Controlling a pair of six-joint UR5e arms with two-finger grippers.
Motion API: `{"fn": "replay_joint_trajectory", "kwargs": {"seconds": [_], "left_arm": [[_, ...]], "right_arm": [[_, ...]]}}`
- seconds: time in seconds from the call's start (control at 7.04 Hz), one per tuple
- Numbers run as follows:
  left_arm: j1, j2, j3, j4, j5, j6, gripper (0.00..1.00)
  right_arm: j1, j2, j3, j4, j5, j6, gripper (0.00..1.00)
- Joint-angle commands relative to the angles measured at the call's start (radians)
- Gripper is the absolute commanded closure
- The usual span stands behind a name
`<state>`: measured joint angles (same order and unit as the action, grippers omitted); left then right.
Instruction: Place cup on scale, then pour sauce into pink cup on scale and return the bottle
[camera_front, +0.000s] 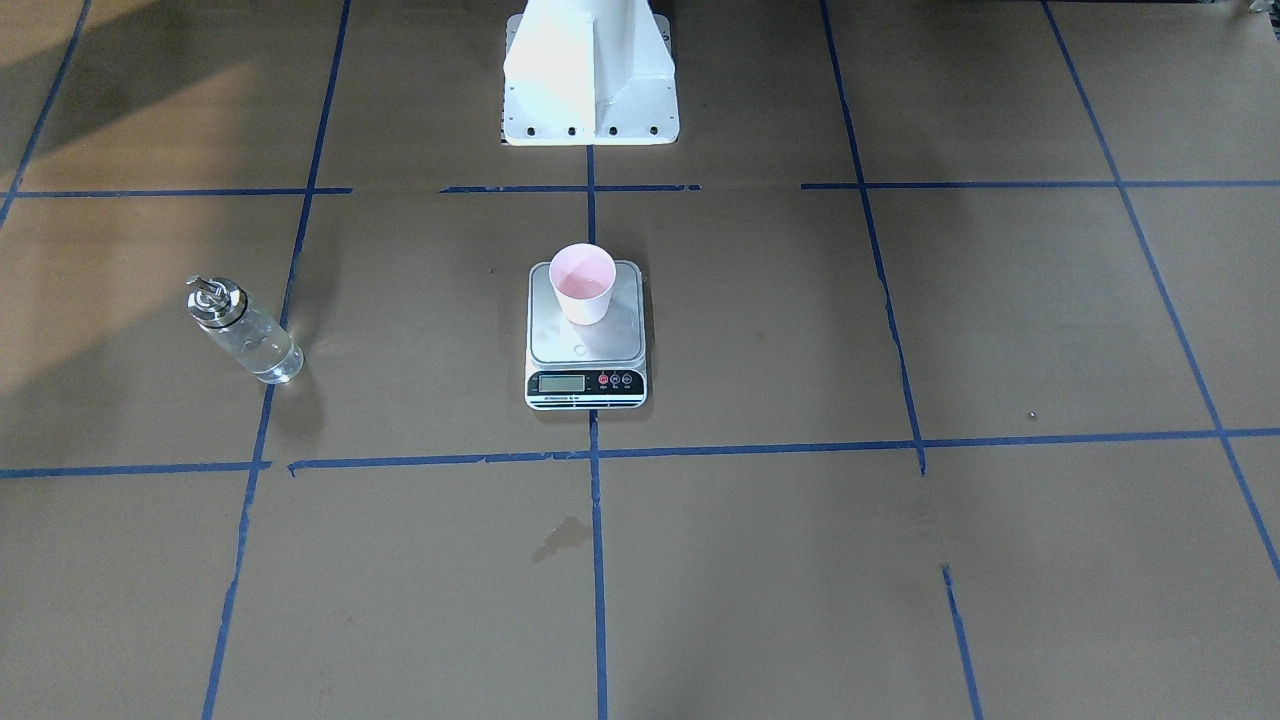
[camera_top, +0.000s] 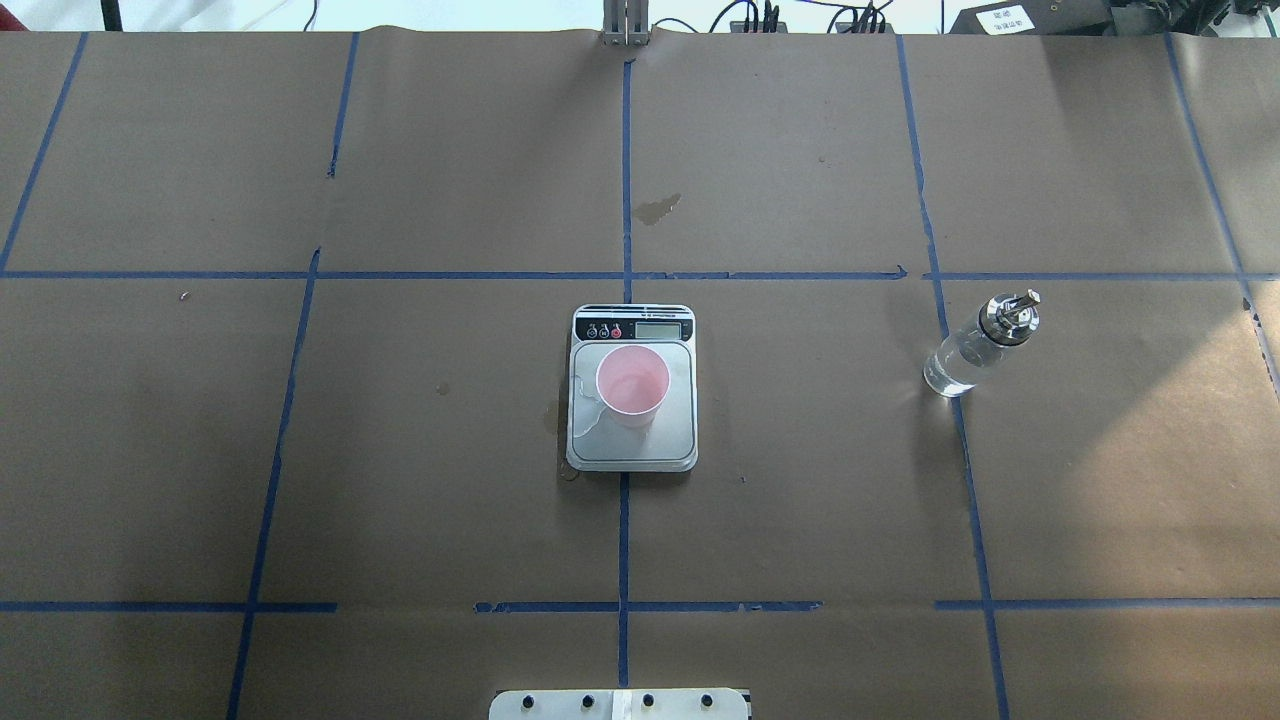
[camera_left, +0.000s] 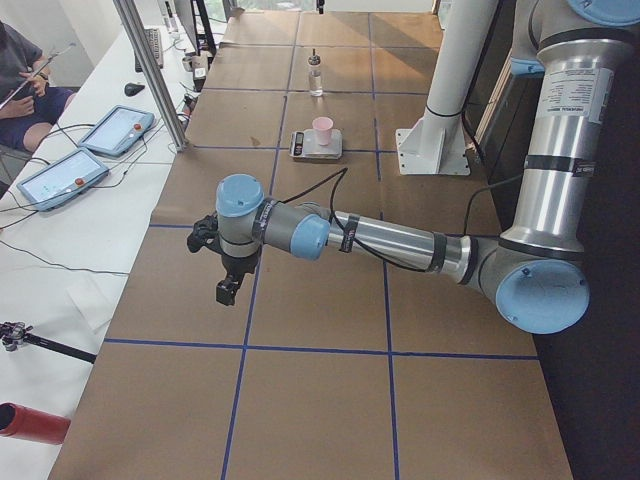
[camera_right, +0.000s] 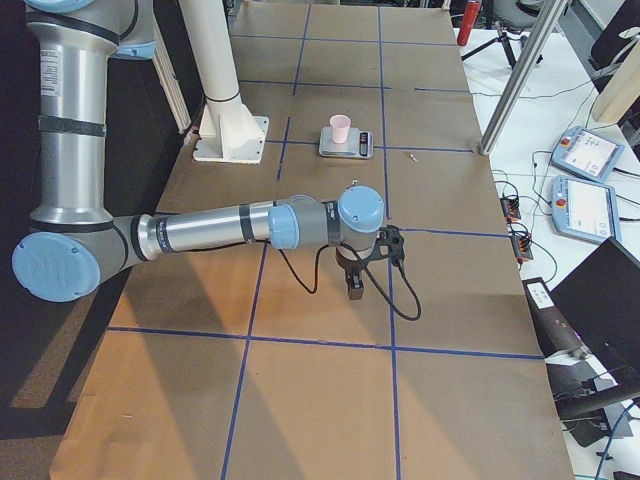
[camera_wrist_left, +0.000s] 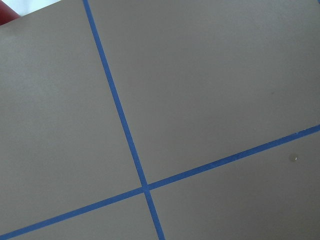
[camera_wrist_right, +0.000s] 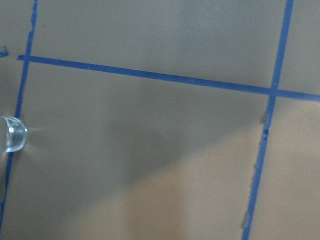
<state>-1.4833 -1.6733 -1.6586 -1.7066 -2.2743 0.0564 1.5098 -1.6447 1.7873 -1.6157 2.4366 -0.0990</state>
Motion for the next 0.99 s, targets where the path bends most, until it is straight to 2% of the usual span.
{"fn": "replay_joint_trajectory", "kwargs": {"seconds": [0.0,0.28,0.43,0.57,0.85], "left_arm": [[-0.002,0.023,0.008,0.008,-0.004,0.011,0.00],[-0.053,0.091,0.054,0.002,-0.011,0.075,0.00],[-0.087,0.105,0.112,0.004,-0.014,0.211,0.00],[-0.133,0.116,0.143,0.005,-0.014,0.267,0.00],[-0.140,0.109,0.131,0.007,-0.011,0.254,0.00]], "right_arm": [[0.055,0.010,-0.066,0.008,-0.040,-0.105,0.00],[0.050,0.028,-0.092,0.016,-0.116,-0.107,0.00],[0.052,0.049,-0.103,0.016,-0.117,-0.104,0.00],[0.050,0.057,-0.103,0.016,-0.116,-0.102,0.00],[0.052,0.057,-0.103,0.013,-0.113,-0.078,0.00]]}}
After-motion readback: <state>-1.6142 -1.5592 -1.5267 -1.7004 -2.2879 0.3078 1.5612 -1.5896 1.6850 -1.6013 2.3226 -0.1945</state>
